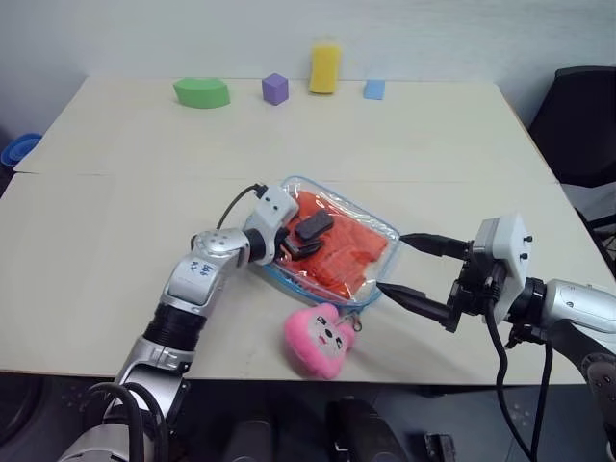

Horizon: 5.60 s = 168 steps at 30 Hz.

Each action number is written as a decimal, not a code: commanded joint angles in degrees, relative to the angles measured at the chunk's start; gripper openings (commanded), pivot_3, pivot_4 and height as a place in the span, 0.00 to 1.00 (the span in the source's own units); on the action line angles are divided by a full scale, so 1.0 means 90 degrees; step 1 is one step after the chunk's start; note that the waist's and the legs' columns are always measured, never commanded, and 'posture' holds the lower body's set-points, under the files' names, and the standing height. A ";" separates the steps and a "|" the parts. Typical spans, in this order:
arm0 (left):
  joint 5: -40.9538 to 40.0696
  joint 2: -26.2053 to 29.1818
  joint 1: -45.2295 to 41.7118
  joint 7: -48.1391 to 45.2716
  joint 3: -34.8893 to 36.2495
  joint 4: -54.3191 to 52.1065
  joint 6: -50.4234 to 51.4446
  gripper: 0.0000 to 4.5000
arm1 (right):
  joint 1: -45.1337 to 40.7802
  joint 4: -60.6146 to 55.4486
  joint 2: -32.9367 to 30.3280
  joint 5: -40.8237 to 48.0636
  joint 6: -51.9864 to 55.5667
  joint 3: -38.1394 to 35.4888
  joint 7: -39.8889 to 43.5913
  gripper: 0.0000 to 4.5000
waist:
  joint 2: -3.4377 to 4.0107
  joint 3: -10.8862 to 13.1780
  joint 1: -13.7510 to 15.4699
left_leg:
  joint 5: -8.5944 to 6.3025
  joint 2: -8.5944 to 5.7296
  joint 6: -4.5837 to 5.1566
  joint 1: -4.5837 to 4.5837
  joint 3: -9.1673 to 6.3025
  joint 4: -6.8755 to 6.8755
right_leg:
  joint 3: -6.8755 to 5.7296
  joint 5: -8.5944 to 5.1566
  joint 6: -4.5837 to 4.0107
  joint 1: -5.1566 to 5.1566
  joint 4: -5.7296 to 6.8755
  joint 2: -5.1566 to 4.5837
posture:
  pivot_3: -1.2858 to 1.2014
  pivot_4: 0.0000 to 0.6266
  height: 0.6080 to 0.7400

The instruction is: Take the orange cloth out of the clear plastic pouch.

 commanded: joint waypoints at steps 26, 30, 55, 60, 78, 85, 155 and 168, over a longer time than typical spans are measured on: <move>0.0222 0.2427 0.1544 0.1584 0.3963 0.0657 -0.0500 0.33 | -0.0767 0.0629 -0.0117 -0.0362 -0.0398 0.0688 0.0838 1.00 | -0.0003 0.0000 0.0073 | -0.0006 0.0004 0.0010 0.0007 -0.0002 -0.0004 | -0.0003 0.0000 0.0000 -0.0001 -0.0002 -0.0006 | 0.52 0.24 1.00; 0.0201 0.2395 0.1833 0.1824 0.4166 0.0853 -0.0622 0.54 | -0.0910 0.0888 -0.0165 -0.0567 -0.0543 0.0947 0.1096 1.00 | -0.0020 -0.0010 0.0172 | -0.0017 0.0002 0.0029 0.0001 -0.0013 -0.0002 | -0.0018 0.0000 0.0000 0.0004 -0.0013 -0.0018 | 0.52 0.24 1.00; 0.1752 0.3698 0.0670 -0.2772 0.0266 0.0518 -0.5703 1.00 | -0.0329 0.0491 -0.0261 0.0048 -0.0013 0.0361 0.0695 1.00 | -0.0022 -0.0011 0.0081 | -0.0019 0.0001 0.0027 -0.0002 -0.0007 -0.0015 | -0.0014 0.0000 0.0000 0.0001 -0.0022 -0.0010 | 0.52 0.24 1.00; 0.2358 0.3209 -0.0487 -0.2942 -0.0476 0.2172 -0.7332 1.00 | -0.0131 0.0319 -0.0244 0.0057 0.0033 0.0220 0.0556 1.00 | -0.0022 -0.0011 0.0077 | -0.0020 0.0001 0.0036 -0.0003 -0.0003 -0.0010 | -0.0011 0.0000 0.0000 -0.0001 -0.0013 -0.0004 | 0.52 0.24 1.00; 0.2070 0.2629 -0.0923 -0.3373 -0.0537 0.3309 -0.7987 0.17 | 0.0206 0.0031 -0.0408 -0.0013 0.0002 0.0129 0.0454 1.00 | -0.0022 -0.0010 0.0067 | -0.0021 0.0002 0.0037 -0.0012 -0.0002 0.0005 | -0.0010 0.0001 0.0002 -0.0005 -0.0010 -0.0005 | 0.52 0.24 1.00; 0.2362 0.3208 0.1143 -0.2659 0.0415 -0.0067 -0.4389 0.00 | 0.0132 0.0031 -0.0397 -0.0030 0.0016 0.0241 0.0421 1.00 | -0.0021 -0.0011 -0.0028 | -0.0021 0.0008 0.0036 -0.0007 -0.0003 -0.0002 | -0.0005 0.0001 0.0002 -0.0005 -0.0006 -0.0005 | 0.52 0.24 1.00; 0.0943 0.2062 0.0316 -0.5396 -0.1282 -0.1412 -0.4250 0.00 | -0.3447 0.5447 0.0597 -0.5447 -0.5861 0.3684 0.2395 0.87 | -0.0012 -0.0005 0.0046 | -0.0006 0.0005 0.0011 0.0010 0.0015 0.0006 | 0.0014 0.0001 0.0001 -0.0001 -0.0001 -0.0001 | 0.52 0.24 1.00; 0.1121 0.2342 0.0575 -0.5041 -0.1162 -0.1387 -0.4251 0.00 | -0.3514 0.5822 0.0678 -0.5644 -0.6474 0.3683 0.2573 0.01 | -0.0012 -0.0006 -0.0001 | -0.0006 0.0005 0.0011 0.0011 0.0015 0.0006 | 0.0013 0.0001 0.0001 -0.0002 0.0004 0.0000 | 0.52 0.24 1.00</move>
